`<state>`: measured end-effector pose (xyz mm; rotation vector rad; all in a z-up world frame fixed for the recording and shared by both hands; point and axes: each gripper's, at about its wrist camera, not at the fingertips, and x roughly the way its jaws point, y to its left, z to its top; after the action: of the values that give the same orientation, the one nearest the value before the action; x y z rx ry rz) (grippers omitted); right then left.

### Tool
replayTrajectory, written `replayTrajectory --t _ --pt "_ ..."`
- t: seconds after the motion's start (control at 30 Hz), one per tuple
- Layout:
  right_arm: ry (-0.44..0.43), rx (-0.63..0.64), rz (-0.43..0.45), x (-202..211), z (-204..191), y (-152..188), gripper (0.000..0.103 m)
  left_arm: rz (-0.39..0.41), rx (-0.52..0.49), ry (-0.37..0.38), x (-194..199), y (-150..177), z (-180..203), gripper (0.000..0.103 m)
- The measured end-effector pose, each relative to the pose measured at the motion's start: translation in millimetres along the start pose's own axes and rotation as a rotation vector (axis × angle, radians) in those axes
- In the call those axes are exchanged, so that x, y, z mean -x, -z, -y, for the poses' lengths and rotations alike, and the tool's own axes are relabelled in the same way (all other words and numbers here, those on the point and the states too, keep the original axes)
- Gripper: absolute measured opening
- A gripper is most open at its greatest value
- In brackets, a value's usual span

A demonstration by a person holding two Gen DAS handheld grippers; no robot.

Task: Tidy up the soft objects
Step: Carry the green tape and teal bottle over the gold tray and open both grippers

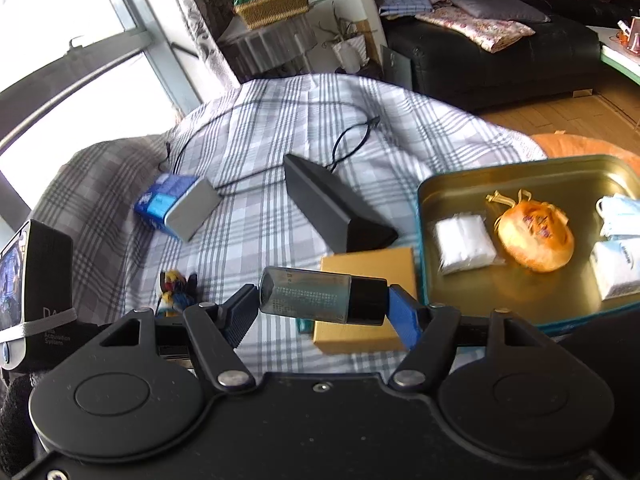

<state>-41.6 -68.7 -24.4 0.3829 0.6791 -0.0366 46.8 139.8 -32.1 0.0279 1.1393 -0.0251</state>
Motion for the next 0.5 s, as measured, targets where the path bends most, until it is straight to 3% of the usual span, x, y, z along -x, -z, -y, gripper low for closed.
replayTrajectory --t 0.17,0.3,0.4,0.5 --pt "0.059 -0.097 0.059 18 32 -26 0.066 0.045 -0.077 0.063 20 -19 41 0.045" --pt "0.164 -0.2 0.098 30 72 -43 0.066 0.072 -0.156 0.124 30 -30 89 0.045" --pt "0.248 -0.27 0.103 35 101 -50 0.066 0.08 -0.212 0.17 34 -33 126 0.045" --pt "0.278 -0.349 0.092 38 128 -52 0.066 0.074 -0.261 0.216 36 -32 159 0.046"
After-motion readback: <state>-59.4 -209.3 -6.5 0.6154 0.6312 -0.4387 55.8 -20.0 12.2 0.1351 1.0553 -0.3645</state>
